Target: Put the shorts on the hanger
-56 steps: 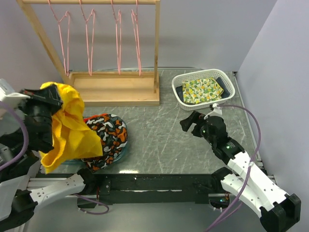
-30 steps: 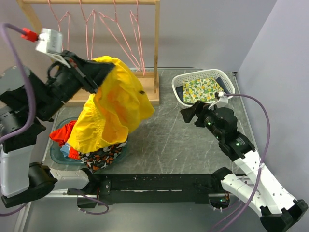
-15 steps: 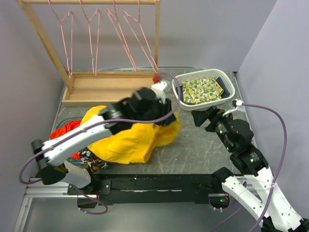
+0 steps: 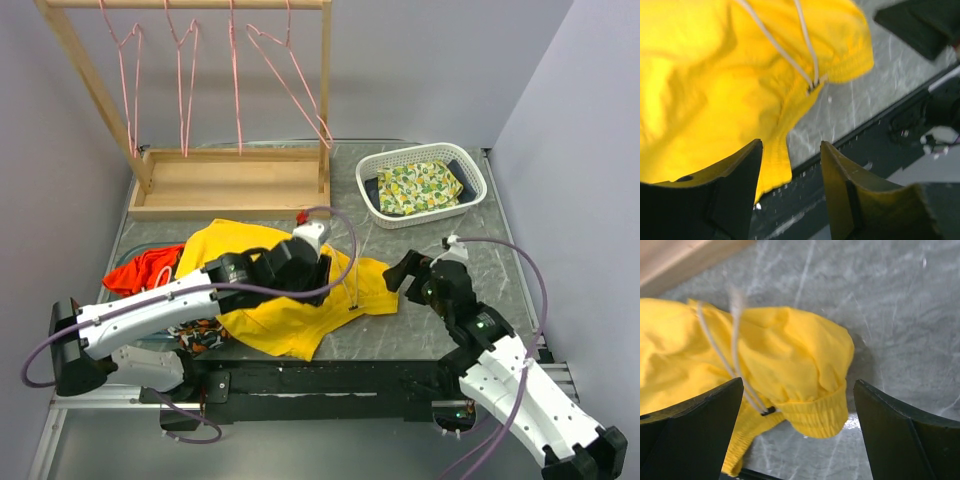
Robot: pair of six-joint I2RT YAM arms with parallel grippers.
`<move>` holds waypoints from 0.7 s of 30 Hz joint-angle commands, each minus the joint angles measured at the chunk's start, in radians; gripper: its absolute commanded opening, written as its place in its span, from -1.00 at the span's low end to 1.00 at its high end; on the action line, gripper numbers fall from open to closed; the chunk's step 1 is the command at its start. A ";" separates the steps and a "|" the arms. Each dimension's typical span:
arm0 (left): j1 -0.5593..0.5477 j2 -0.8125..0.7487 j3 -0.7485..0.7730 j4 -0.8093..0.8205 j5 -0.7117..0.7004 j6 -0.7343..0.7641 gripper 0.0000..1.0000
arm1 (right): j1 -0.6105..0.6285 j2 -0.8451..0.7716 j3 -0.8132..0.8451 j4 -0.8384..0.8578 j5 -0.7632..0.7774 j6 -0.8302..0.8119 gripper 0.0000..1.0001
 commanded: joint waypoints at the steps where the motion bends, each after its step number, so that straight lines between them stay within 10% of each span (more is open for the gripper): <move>1: -0.120 -0.017 -0.061 -0.094 -0.076 -0.129 0.07 | 0.013 0.040 -0.063 0.101 0.006 0.044 0.96; 21: -0.294 0.386 -0.186 -0.050 -0.338 -0.464 0.21 | 0.101 0.152 -0.183 0.288 0.020 0.118 0.86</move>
